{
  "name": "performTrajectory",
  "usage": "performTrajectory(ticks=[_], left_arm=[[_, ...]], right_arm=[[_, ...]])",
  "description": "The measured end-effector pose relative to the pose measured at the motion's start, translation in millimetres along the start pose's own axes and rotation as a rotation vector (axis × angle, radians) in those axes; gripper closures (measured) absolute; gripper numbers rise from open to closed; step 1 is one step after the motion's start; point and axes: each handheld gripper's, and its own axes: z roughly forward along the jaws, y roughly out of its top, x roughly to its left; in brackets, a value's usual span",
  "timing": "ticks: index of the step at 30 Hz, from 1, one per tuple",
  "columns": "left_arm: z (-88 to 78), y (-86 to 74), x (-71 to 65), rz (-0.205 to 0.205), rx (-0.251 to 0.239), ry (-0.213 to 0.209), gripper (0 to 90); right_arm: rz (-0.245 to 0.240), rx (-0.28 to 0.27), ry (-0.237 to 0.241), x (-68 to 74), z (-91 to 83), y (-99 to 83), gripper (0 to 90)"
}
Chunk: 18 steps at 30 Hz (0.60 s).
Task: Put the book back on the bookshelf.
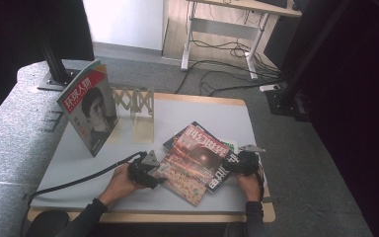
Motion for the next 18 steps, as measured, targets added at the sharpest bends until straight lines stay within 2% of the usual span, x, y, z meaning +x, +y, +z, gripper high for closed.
performTrajectory(ticks=[4,10,13,18], left_arm=[[0.2,-2.3,-4.2,-0.001,-0.010,-0.002,31.8],[0.3,-4.5,-11.7,0.023,-0.014,0.001,33.1],[0.5,-5.4,-14.4,0.026,-0.017,0.007,33.1],[-0.1,-6.3,-16.5,0.037,-0.017,0.008,33.5]], right_arm=[[0.011,-0.005,0.000,-2.7,5.1,2.4,5.7],[0.011,-0.009,-0.008,-3.4,11.6,8.4,7.9],[0.000,-0.010,0.005,-3.1,11.1,9.6,11.6],[-0.012,-0.003,0.021,-3.1,7.0,8.4,11.9]])
